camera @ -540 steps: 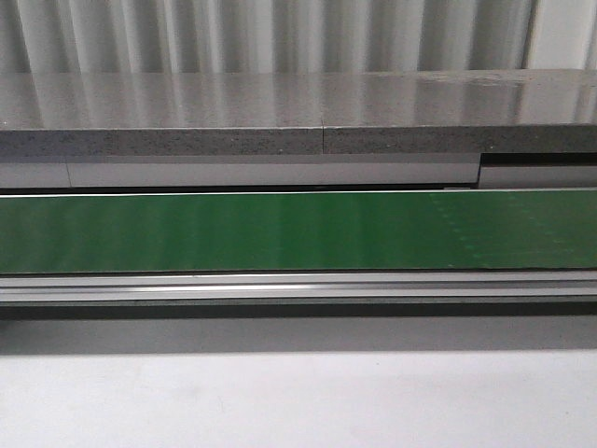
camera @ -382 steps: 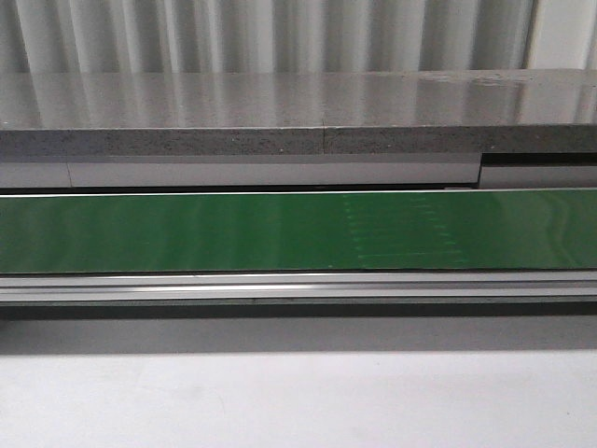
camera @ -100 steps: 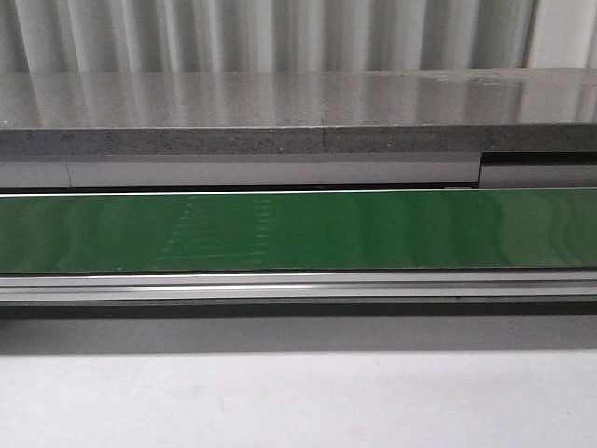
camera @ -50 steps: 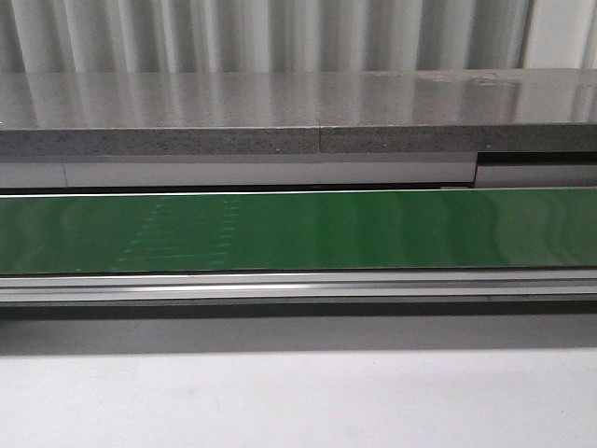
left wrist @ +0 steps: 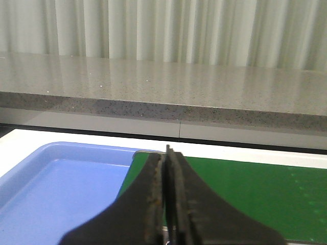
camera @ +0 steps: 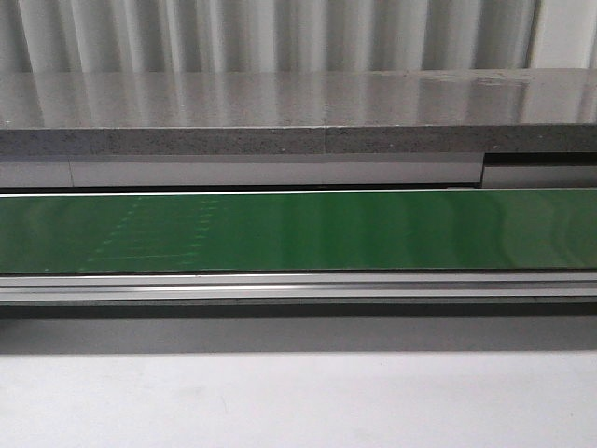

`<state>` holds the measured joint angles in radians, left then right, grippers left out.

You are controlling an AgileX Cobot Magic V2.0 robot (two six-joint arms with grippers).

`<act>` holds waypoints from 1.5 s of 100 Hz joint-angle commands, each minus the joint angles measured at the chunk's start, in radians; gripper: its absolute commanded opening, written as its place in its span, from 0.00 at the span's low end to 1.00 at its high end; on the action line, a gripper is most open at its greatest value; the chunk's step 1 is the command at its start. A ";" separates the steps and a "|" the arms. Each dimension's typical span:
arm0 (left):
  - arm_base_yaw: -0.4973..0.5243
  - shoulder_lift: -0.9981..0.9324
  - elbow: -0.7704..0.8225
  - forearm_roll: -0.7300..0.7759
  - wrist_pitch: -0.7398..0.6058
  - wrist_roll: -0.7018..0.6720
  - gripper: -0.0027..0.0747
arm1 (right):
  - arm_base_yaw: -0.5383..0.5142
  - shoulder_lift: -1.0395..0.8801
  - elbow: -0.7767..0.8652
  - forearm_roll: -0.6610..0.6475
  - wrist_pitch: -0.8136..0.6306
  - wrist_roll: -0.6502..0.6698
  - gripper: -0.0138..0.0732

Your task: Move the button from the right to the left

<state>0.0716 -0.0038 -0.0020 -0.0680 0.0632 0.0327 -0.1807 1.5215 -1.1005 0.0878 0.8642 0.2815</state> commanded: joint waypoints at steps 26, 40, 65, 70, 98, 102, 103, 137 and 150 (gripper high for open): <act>-0.002 -0.037 0.024 -0.009 -0.075 -0.010 0.01 | -0.001 0.046 -0.017 0.005 -0.072 0.000 0.25; -0.002 -0.037 0.024 -0.009 -0.075 -0.010 0.01 | -0.001 0.046 -0.017 0.006 -0.071 -0.004 0.54; -0.002 -0.037 0.024 -0.009 -0.075 -0.010 0.01 | 0.009 -0.001 -0.017 0.005 -0.081 -0.100 0.89; -0.002 -0.037 0.024 -0.009 -0.075 -0.010 0.01 | 0.009 -0.023 -0.017 0.005 -0.084 -0.129 0.89; -0.002 -0.037 0.024 -0.009 -0.075 -0.010 0.01 | 0.087 -0.184 -0.017 0.007 -0.009 -0.481 0.59; -0.002 -0.037 0.024 -0.009 -0.075 -0.010 0.01 | 0.105 -0.204 -0.017 0.007 -0.001 -0.511 0.47; -0.002 -0.037 0.024 -0.009 -0.075 -0.010 0.01 | 0.108 -0.212 -0.017 0.007 -0.001 -0.514 0.42; -0.002 -0.037 0.024 -0.009 -0.075 -0.010 0.01 | 0.158 -0.489 0.097 0.016 -0.045 -0.516 0.08; -0.002 -0.037 0.024 -0.009 -0.075 -0.010 0.01 | 0.158 -0.641 0.187 0.016 -0.084 -0.516 0.08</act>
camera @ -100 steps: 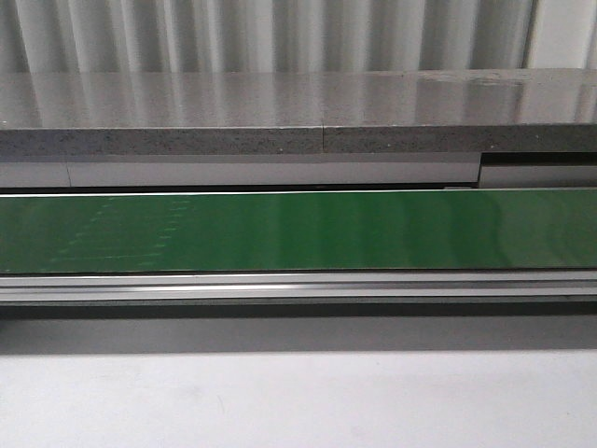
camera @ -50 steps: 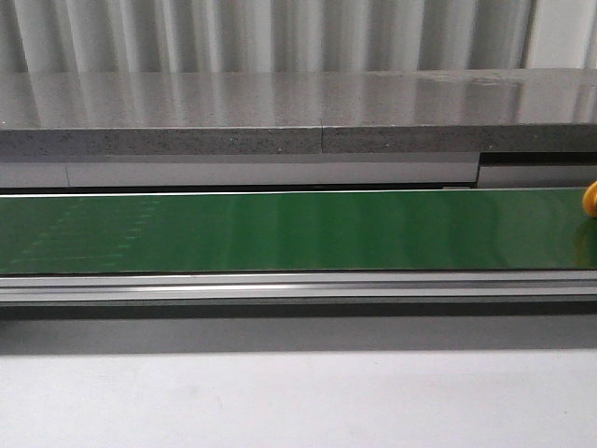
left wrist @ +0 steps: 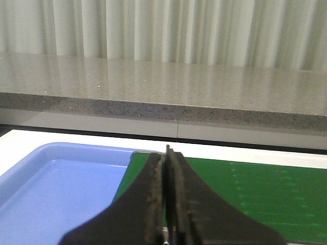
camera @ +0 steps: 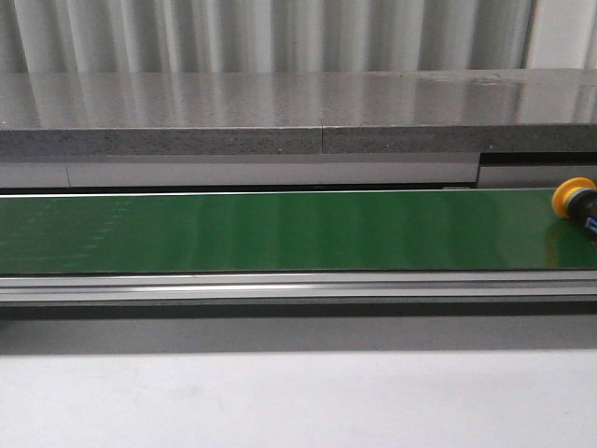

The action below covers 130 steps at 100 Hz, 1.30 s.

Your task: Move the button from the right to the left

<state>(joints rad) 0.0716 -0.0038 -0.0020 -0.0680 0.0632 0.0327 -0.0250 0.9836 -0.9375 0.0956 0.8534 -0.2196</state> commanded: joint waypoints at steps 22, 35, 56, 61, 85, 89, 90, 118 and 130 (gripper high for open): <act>-0.002 -0.037 0.024 -0.009 -0.075 -0.010 0.01 | 0.002 -0.353 0.195 0.010 -0.222 -0.015 0.08; -0.002 -0.037 0.024 -0.009 -0.075 -0.010 0.01 | 0.002 -0.484 0.288 0.012 -0.293 -0.014 0.08; -0.002 -0.037 0.024 -0.009 -0.075 -0.010 0.01 | 0.002 -0.665 0.398 0.033 -0.312 -0.014 0.08; -0.002 -0.037 0.024 -0.009 -0.075 -0.010 0.01 | 0.002 -0.705 0.423 0.033 -0.312 -0.014 0.08; -0.002 -0.037 0.024 -0.009 -0.075 -0.010 0.01 | 0.002 -0.870 0.507 0.033 -0.312 -0.014 0.08; -0.002 -0.037 0.024 -0.009 -0.075 -0.010 0.01 | 0.002 -0.890 0.517 0.033 -0.312 -0.014 0.08; -0.002 -0.037 0.024 -0.009 -0.075 -0.010 0.01 | 0.002 -0.893 0.518 0.033 -0.312 -0.014 0.08; -0.002 -0.037 0.024 -0.009 -0.075 -0.010 0.01 | 0.002 -0.911 0.537 0.033 -0.311 -0.014 0.08; -0.002 -0.037 0.024 -0.009 -0.075 -0.010 0.01 | 0.002 -0.911 0.537 0.033 -0.311 -0.014 0.08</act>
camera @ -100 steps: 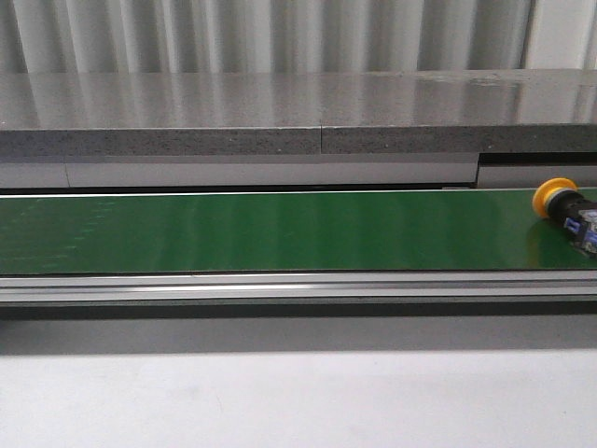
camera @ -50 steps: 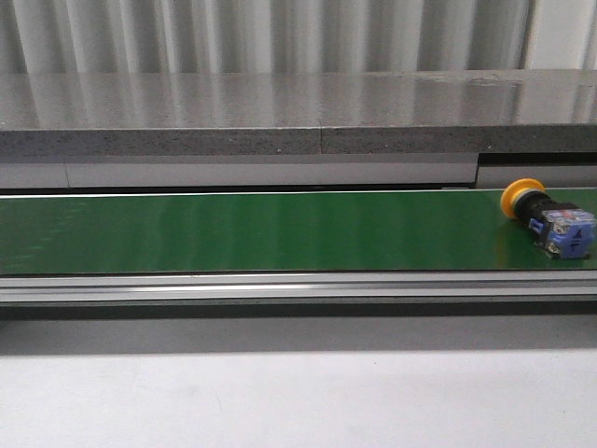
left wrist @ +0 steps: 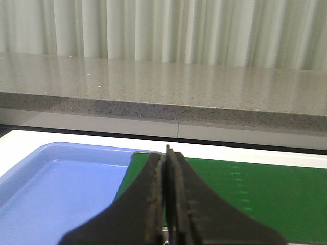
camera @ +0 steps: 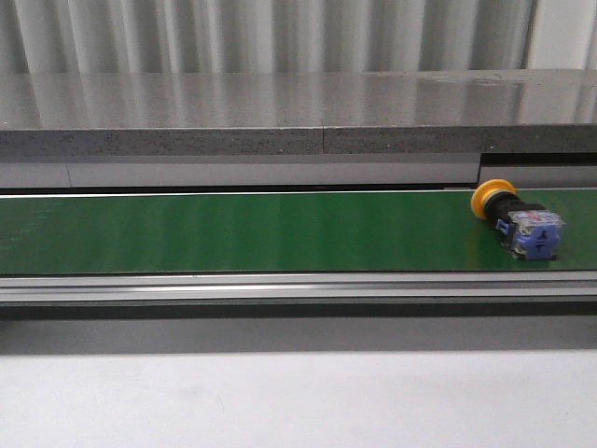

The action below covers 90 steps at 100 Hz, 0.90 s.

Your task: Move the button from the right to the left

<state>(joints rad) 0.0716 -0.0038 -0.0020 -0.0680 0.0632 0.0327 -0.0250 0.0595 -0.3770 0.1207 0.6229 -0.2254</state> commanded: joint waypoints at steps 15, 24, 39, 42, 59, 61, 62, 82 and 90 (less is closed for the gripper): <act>-0.002 -0.037 0.024 -0.009 -0.075 -0.010 0.01 | 0.002 0.013 -0.023 0.008 -0.081 -0.008 0.08; -0.002 -0.037 0.024 -0.009 -0.075 -0.010 0.01 | 0.002 0.013 -0.023 0.008 -0.081 -0.008 0.08; -0.002 -0.037 0.024 -0.009 -0.075 -0.010 0.01 | 0.002 0.013 -0.023 0.008 -0.081 -0.008 0.08; -0.002 -0.037 0.024 -0.009 -0.075 -0.010 0.01 | 0.002 0.013 -0.023 0.008 -0.081 -0.008 0.08; -0.002 -0.037 0.024 -0.017 -0.075 -0.010 0.01 | 0.002 0.013 -0.023 0.008 -0.081 -0.008 0.08; -0.002 -0.037 0.024 -0.017 -0.075 -0.010 0.01 | 0.002 0.013 -0.023 0.008 -0.081 -0.008 0.08; -0.002 -0.037 0.024 -0.017 -0.075 -0.010 0.01 | 0.002 0.013 -0.023 0.008 -0.081 -0.008 0.08; -0.002 -0.037 0.015 -0.014 -0.045 -0.010 0.01 | 0.002 0.013 -0.023 0.008 -0.081 -0.008 0.08; -0.002 -0.037 -0.027 0.017 0.039 -0.010 0.01 | 0.002 0.013 -0.023 0.008 -0.081 -0.008 0.08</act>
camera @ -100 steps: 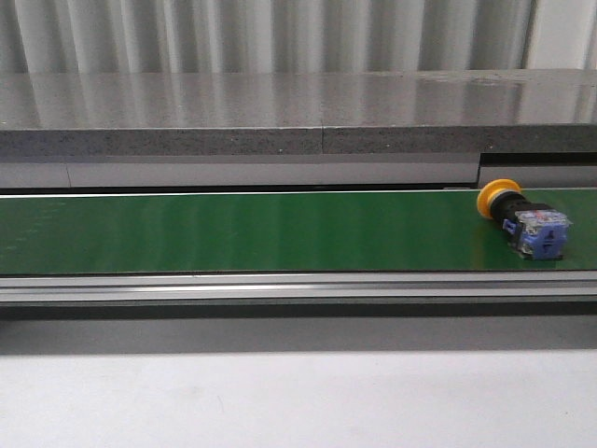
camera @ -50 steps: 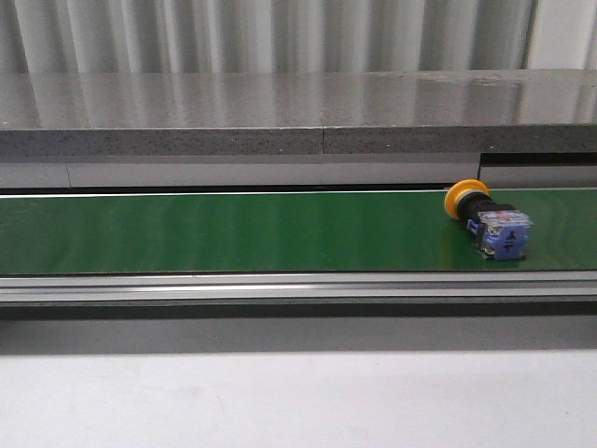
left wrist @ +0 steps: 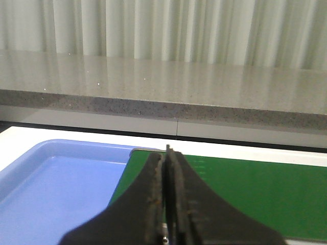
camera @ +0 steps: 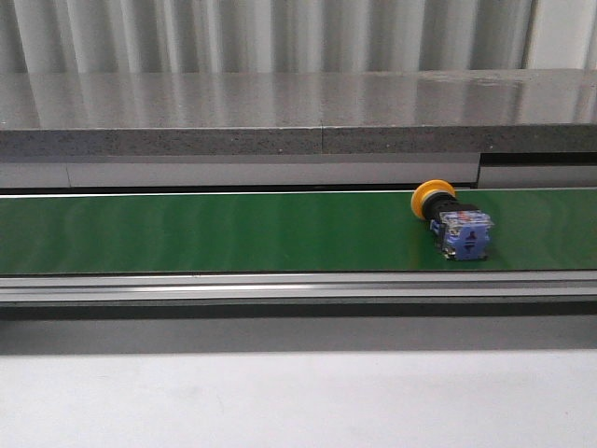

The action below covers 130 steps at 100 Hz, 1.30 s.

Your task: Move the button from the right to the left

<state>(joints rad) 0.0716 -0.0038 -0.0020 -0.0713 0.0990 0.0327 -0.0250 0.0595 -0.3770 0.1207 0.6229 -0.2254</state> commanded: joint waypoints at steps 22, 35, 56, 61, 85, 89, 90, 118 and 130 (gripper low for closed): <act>-0.002 -0.002 -0.187 0.033 0.179 -0.010 0.01 | 0.002 0.013 -0.023 0.008 -0.081 -0.008 0.08; -0.002 0.071 -0.290 0.033 0.262 -0.010 0.01 | 0.002 0.013 -0.023 0.008 -0.081 -0.008 0.08; -0.002 0.227 -0.432 0.008 0.413 -0.010 0.01 | 0.002 0.013 -0.023 0.008 -0.081 -0.008 0.08; -0.002 0.260 -0.459 0.008 0.443 -0.010 0.01 | 0.002 0.013 -0.023 0.008 -0.081 -0.008 0.08; -0.042 0.406 -0.537 -0.007 0.507 -0.010 0.01 | 0.002 0.013 -0.023 0.008 -0.081 -0.008 0.08; -0.044 0.429 -0.544 -0.018 0.507 -0.010 0.02 | 0.002 0.013 -0.023 0.008 -0.081 -0.008 0.08; -0.044 0.437 -0.543 -0.020 0.507 -0.010 0.03 | 0.002 0.013 -0.023 0.008 -0.081 -0.008 0.08; -0.044 0.568 -0.577 -0.036 0.485 -0.010 0.56 | 0.002 0.013 -0.023 0.008 -0.081 -0.008 0.08; -0.044 0.611 -0.594 -0.043 0.459 -0.010 0.70 | 0.002 0.013 -0.023 0.008 -0.081 -0.008 0.08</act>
<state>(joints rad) 0.0349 0.5736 -0.5497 -0.0917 0.6546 0.0327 -0.0250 0.0595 -0.3770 0.1222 0.6229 -0.2254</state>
